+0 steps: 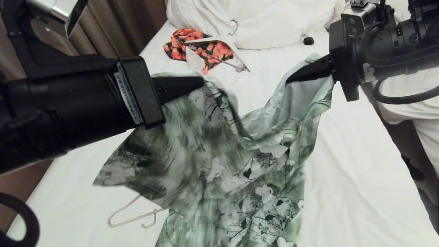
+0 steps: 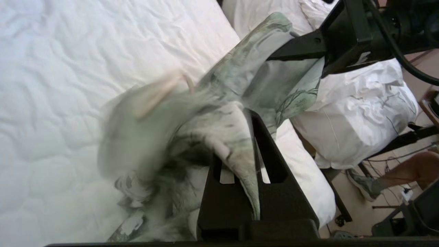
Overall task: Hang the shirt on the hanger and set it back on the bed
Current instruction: Hook the other side of the shirt onto the hanger
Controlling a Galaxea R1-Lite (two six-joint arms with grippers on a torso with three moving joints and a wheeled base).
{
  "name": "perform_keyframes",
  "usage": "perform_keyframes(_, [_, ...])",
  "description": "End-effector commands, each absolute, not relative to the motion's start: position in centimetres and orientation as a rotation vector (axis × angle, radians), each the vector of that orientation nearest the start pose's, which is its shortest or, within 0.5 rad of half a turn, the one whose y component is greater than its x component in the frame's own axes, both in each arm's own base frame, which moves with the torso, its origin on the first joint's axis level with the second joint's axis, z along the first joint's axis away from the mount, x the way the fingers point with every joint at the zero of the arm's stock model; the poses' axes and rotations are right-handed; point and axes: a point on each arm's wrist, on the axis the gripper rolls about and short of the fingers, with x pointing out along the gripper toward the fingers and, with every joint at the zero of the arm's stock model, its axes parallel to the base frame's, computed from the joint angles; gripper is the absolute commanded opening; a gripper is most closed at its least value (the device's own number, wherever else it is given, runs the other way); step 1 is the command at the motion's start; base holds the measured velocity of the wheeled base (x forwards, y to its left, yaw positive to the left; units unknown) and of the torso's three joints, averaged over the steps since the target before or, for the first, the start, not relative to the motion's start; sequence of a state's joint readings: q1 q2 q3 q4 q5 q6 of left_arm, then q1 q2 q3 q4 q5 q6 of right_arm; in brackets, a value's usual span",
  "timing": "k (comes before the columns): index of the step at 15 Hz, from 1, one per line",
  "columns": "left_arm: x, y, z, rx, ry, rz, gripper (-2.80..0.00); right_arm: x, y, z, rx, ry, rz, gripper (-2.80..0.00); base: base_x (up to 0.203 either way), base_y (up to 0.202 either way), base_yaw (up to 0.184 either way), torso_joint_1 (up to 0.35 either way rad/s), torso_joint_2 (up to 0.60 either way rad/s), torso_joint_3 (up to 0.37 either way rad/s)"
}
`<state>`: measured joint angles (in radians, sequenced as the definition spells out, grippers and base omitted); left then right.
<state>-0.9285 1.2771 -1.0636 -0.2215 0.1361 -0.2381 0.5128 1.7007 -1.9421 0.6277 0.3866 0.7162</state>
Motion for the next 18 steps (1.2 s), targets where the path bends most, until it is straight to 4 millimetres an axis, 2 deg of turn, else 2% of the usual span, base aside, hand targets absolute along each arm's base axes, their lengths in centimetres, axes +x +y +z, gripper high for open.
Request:
perform_keyframes(1, [12.2,-16.5,32.4,-0.238,0.081,-0.811,-2.80,23.9,14.5,37.7,0.619,0.686,0.716,-2.80,0.000,0.000,0.000,0.000,0.00,0.000])
perform_keyframes(3, [12.2,-17.7,32.1,-0.253,0.058,-0.841,-2.80,24.0,14.6,37.7,0.597,0.678,0.725,-2.80,0.000,0.000,0.000,0.000,0.00,0.000])
perform_keyframes(5, [12.4,-18.4,31.0,-0.239,0.079,-0.852,-2.80,24.0,14.9,37.6,0.571,0.671,0.740,-2.80,0.000,0.000,0.000,0.000,0.00,0.000])
perform_keyframes(7, [12.4,-18.6,30.5,-0.230,0.094,-0.856,-2.80,24.0,15.4,37.6,0.514,0.650,0.773,-2.80,0.000,0.000,0.000,0.000,0.00,0.000])
perform_keyframes(9, [12.3,-19.0,30.5,-0.227,0.097,-0.869,-2.80,24.3,16.9,37.1,0.460,0.639,0.813,-2.80,0.000,0.000,0.000,0.000,0.00,0.000])
perform_keyframes(11, [12.2,-19.1,30.2,-0.221,0.107,-0.873,-2.80,24.8,18.3,36.1,0.437,0.662,0.792,-2.80,0.000,0.000,0.000,0.000,0.00,0.000])
perform_keyframes(14, [12.0,-18.7,29.8,-0.220,0.116,-0.869,-2.80,25.7,19.0,34.5,0.424,0.720,0.754,-2.80,0.000,0.000,0.000,0.000,0.00,0.000])
perform_keyframes(17, [11.4,-18.6,30.0,-0.223,0.112,-0.895,-2.80,25.5,19.3,34.4,0.417,0.732,0.764,-2.80,0.000,0.000,0.000,0.000,0.00,0.000])
perform_keyframes(18, [11.3,-18.8,29.5,-0.213,0.128,-0.899,-2.80,25.6,19.6,34.0,0.414,0.747,0.762,-2.80,0.000,0.000,0.000,0.000,0.00,0.000])
